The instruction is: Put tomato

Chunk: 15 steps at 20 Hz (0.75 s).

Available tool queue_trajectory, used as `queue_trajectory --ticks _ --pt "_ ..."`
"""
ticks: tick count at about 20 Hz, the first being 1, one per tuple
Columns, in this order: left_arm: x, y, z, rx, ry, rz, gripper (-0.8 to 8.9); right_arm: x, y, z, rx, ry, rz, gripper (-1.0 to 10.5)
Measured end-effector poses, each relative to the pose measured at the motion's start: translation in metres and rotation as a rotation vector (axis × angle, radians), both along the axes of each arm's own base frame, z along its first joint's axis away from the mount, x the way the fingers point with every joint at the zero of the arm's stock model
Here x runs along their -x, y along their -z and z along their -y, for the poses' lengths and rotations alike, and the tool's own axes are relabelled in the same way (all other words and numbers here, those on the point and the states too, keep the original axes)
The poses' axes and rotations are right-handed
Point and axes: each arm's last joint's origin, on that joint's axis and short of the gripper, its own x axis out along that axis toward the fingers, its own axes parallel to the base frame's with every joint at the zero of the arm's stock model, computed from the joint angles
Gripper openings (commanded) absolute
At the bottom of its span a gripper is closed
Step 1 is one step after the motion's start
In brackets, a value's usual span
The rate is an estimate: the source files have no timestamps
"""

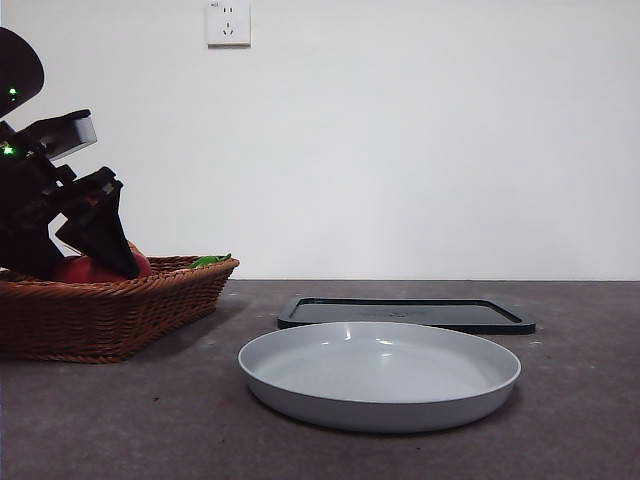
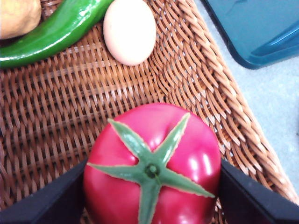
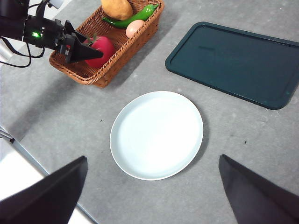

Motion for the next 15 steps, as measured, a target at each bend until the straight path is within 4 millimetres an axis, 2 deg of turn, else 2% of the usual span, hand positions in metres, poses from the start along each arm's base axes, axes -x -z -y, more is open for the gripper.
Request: queue_trajectory --ticks 2,4,7,9,11,15 --pt "-0.002 -0.009 0.001 0.016 -0.014 0.01 3.06 0.0 0.0 0.0 0.0 0.0 0.0 4.5" --pt "0.002 -0.031 0.003 0.06 -0.004 0.071 3.06 0.0 0.0 0.0 0.0 0.0 0.0 4.5" --pt "0.024 -0.076 0.019 0.144 0.095 0.199 3.06 0.0 0.0 0.0 0.0 0.0 0.0 4.5" --pt "0.043 -0.093 0.042 0.165 0.193 0.238 3.06 0.0 0.0 0.0 0.0 0.0 0.0 4.5" --pt "0.058 -0.097 0.072 0.176 0.313 0.252 3.06 0.0 0.0 0.0 0.0 0.0 0.0 4.5" --pt "0.067 -0.076 0.122 0.106 0.459 0.217 3.06 0.0 0.0 0.0 0.0 0.0 0.0 4.5"
